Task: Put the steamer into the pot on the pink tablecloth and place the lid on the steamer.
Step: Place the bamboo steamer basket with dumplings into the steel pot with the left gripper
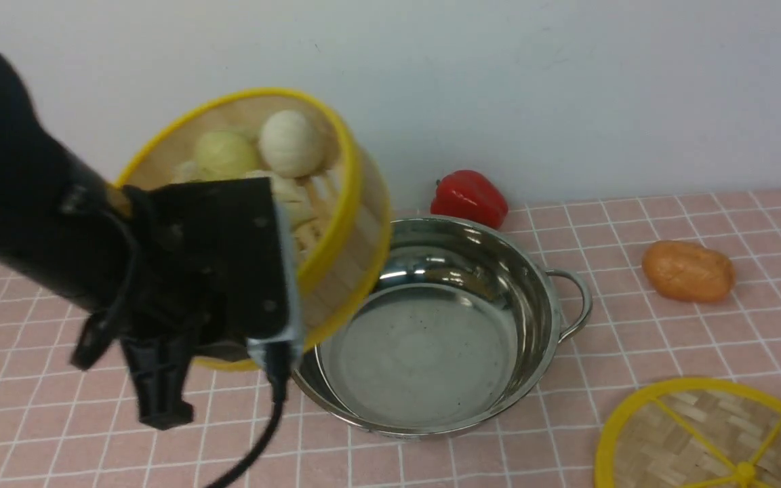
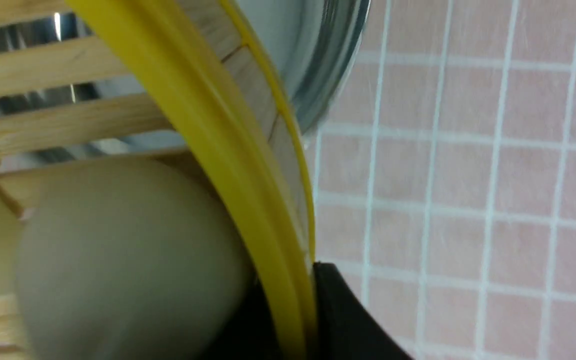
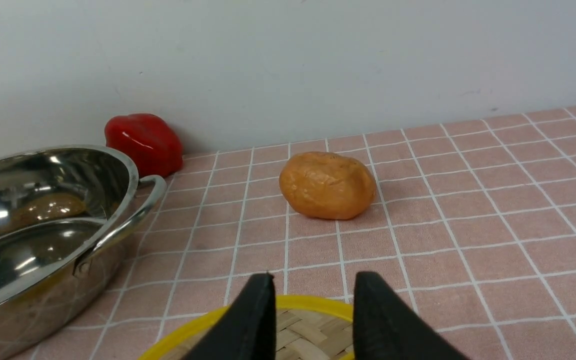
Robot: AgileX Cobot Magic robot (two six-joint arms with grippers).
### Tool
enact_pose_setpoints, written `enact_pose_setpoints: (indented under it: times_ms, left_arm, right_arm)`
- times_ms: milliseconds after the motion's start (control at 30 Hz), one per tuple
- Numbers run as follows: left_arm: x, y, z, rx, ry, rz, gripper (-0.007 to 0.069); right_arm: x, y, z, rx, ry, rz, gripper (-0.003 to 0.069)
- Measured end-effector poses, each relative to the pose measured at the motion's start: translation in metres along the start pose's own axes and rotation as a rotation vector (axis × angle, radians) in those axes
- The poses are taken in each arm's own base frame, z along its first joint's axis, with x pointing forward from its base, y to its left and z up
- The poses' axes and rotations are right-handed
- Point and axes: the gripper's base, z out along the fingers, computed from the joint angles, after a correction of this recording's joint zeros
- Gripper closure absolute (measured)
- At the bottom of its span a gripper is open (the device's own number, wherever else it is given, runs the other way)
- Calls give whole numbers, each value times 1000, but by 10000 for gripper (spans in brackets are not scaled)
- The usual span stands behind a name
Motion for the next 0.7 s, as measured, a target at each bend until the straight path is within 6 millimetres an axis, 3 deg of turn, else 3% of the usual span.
enact_pose_setpoints:
  times_ms: [167, 200, 267, 333, 433, 700]
  left_arm:
    - [-30, 7, 32, 6, -11, 120, 595]
    - [-35, 12, 47, 24, 5, 130, 595]
    - [-36, 14, 56, 40, 21, 127, 595]
    - [-35, 19, 80, 88, 65, 113, 595]
    - [-34, 20, 101, 130, 95, 109, 595]
    - [-39, 25, 123, 137, 66, 124, 595]
  right_arm:
    - [0, 0, 0, 0, 0, 0, 419]
    - [0, 0, 0, 0, 0, 0, 419]
    - [0, 0, 0, 0, 0, 0, 419]
    - [0, 0, 0, 0, 0, 0, 419]
    - [0, 0, 0, 0, 0, 0, 419]
    - [0, 0, 0, 0, 0, 0, 419]
